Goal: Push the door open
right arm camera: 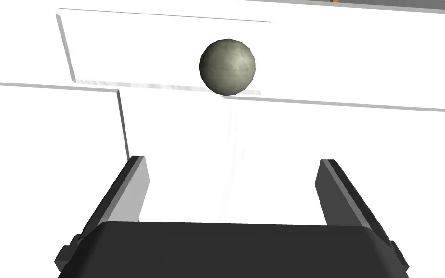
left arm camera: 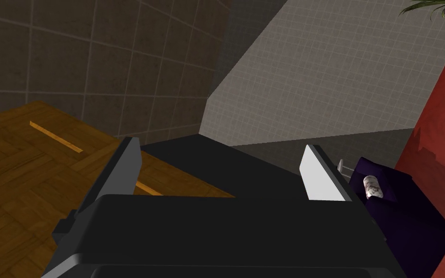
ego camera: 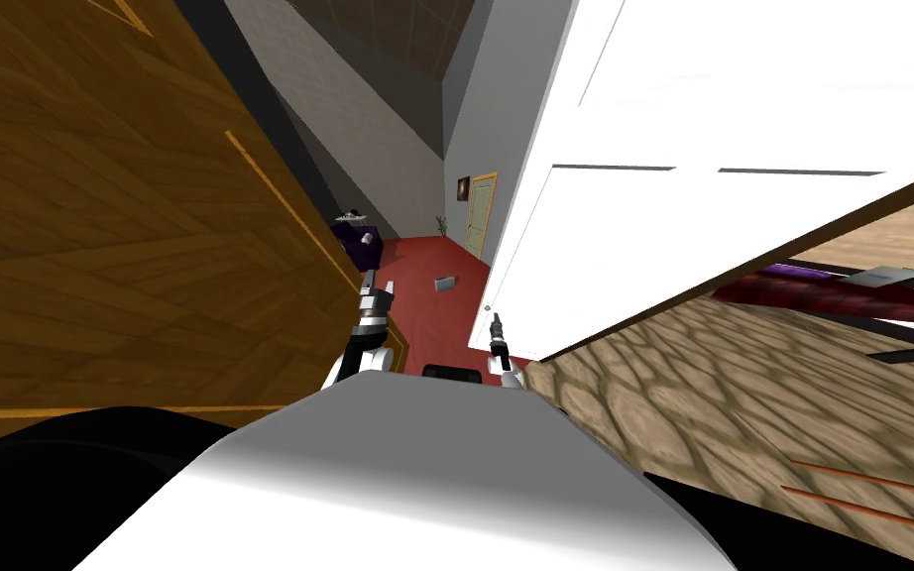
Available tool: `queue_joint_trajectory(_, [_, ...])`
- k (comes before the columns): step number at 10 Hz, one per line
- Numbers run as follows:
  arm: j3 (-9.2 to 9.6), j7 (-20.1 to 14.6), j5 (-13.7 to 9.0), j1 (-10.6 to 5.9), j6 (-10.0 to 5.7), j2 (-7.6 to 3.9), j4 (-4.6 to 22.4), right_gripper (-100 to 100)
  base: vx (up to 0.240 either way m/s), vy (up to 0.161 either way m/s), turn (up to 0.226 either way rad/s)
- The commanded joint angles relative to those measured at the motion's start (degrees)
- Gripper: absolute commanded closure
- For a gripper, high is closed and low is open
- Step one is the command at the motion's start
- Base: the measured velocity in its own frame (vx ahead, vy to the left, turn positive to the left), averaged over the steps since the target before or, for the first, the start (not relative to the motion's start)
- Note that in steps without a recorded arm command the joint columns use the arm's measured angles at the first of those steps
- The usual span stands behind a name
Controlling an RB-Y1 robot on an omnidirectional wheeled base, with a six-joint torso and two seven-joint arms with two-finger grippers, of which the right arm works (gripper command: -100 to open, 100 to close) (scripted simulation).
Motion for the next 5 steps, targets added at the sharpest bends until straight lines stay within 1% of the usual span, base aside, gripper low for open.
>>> queue_joint_trajectory(1, [-0.18,-0.02,-0.09,-0.01,-0.25,-0.02,0.13,-100,0.211,0.015,0.027])
queue_joint_trajectory(2, [-0.28,0.01,-0.13,0.03,-0.4,0.25,0.17,-100,0.203,0.021,0.023])
queue_joint_trajectory(4, [-0.52,0.07,-0.23,0.13,-0.75,1.54,0.26,-100,0.229,0.016,0.031])
queue_joint_trajectory(5, [-0.39,0.02,-0.15,0.36,-0.3,1.19,-0.38,-100,0.094,0.002,-0.003])
